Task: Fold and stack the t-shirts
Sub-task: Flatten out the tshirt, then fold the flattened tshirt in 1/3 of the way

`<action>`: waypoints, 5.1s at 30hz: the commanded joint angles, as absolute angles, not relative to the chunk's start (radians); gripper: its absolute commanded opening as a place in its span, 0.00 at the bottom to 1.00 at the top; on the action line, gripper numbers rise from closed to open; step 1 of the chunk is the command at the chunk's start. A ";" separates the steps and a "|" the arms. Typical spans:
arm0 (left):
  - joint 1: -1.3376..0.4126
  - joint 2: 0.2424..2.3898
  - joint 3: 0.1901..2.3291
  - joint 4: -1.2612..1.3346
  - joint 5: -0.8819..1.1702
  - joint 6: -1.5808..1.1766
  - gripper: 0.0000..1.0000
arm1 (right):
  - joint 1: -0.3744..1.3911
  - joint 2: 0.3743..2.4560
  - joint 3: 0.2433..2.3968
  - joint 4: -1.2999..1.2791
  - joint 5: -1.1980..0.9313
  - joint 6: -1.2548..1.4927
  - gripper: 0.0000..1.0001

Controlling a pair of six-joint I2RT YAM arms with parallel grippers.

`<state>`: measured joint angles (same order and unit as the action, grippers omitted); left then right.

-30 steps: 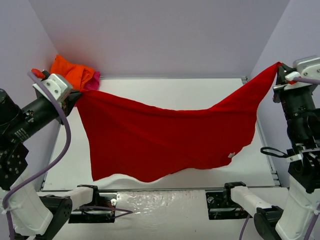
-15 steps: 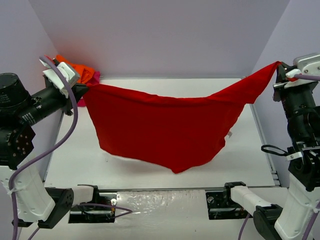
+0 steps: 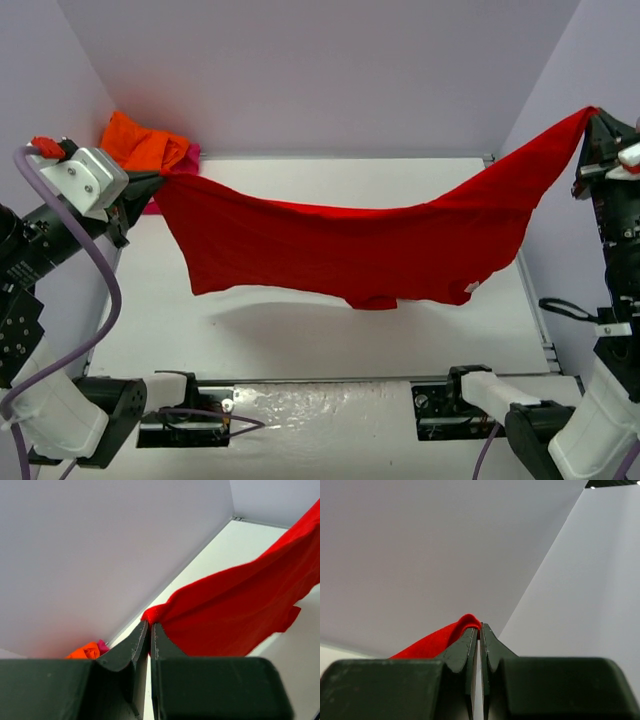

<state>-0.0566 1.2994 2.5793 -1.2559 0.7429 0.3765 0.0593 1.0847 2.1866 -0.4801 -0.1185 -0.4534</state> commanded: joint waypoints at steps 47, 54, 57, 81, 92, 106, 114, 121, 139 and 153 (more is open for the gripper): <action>-0.006 2.513 2.727 -0.591 0.176 0.331 0.00 | 0.219 2.328 2.311 -0.011 0.178 -0.802 0.00; 0.027 2.426 2.631 -0.594 0.190 0.319 0.00 | 0.246 2.099 2.071 -0.049 0.178 -0.809 0.00; 0.041 2.377 2.560 -0.582 0.194 0.312 0.00 | 0.261 2.026 2.011 -0.105 0.165 -0.800 0.00; 0.093 2.045 1.939 -0.566 0.345 0.409 0.00 | 0.312 1.796 1.510 -0.354 0.059 -0.748 0.00; 0.167 1.965 1.730 -0.472 0.355 0.457 0.00 | 0.205 1.763 1.546 -0.380 0.025 -0.732 0.00; 0.181 1.963 1.699 -0.483 0.386 0.489 0.00 | 0.243 1.694 1.533 -0.538 -0.042 -0.761 0.00; 0.179 1.918 1.637 -0.514 0.428 0.515 0.00 | 0.252 1.665 1.442 -0.587 -0.061 -0.765 0.00; 0.180 1.898 1.624 -0.660 0.495 0.540 0.01 | 0.255 1.703 1.401 -0.658 -0.069 -0.743 0.31; 0.206 1.832 1.722 -0.644 0.570 0.488 0.38 | 0.228 1.718 1.604 -0.724 -0.084 -0.798 0.36; 0.126 2.125 2.062 -0.654 0.498 0.417 0.00 | 0.260 2.215 2.107 -0.710 -0.051 -0.647 0.00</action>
